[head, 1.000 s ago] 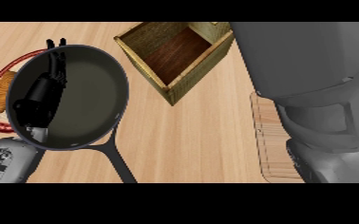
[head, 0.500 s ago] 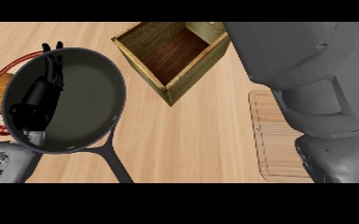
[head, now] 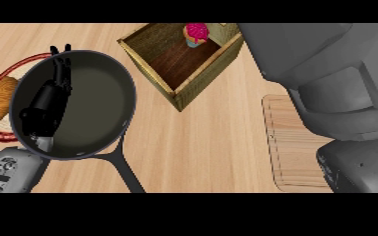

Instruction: Pick the cupcake from the cutting board and place it in the basket

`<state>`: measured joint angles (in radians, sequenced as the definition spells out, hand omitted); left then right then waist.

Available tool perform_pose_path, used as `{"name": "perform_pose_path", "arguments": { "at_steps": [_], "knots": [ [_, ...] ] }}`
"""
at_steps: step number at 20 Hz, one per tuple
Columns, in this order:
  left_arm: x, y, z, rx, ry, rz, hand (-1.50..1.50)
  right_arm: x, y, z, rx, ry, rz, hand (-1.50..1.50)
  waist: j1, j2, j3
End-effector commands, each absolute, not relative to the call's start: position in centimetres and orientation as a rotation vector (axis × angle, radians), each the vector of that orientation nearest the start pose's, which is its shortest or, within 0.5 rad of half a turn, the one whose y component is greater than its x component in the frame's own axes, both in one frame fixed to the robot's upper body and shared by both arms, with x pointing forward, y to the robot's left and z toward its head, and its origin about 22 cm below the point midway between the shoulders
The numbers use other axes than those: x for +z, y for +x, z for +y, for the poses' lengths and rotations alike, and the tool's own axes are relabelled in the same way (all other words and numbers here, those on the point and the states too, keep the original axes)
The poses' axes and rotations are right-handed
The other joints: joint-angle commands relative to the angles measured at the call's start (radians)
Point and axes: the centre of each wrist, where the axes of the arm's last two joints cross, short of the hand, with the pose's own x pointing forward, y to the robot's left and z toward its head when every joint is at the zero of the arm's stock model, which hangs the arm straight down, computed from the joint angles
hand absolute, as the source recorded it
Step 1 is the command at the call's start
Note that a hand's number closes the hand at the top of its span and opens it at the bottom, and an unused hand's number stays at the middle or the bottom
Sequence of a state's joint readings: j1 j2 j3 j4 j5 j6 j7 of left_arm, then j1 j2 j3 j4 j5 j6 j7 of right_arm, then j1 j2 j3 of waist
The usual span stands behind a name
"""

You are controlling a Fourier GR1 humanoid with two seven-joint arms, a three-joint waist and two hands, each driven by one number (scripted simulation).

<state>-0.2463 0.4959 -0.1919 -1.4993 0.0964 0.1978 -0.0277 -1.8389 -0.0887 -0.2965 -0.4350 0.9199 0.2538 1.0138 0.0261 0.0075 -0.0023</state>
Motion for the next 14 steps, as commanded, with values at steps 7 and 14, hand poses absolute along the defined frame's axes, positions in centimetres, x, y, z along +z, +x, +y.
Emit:
{"name": "perform_pose_path", "arguments": {
  "at_steps": [7,14],
  "knots": [
    [7.1,28.7,28.4,-0.375,0.284,-1.718,0.0,41.7,41.6,-3.2,0.292,-0.823,-1.321,-1.5,-0.005,-0.005,0.002],
    [7.5,28.9,28.9,-0.377,0.308,-1.718,0.0,43.3,41.3,-6.4,-0.137,-0.879,-1.416,-1.5,-0.027,-0.011,0.002]
  ]
}}
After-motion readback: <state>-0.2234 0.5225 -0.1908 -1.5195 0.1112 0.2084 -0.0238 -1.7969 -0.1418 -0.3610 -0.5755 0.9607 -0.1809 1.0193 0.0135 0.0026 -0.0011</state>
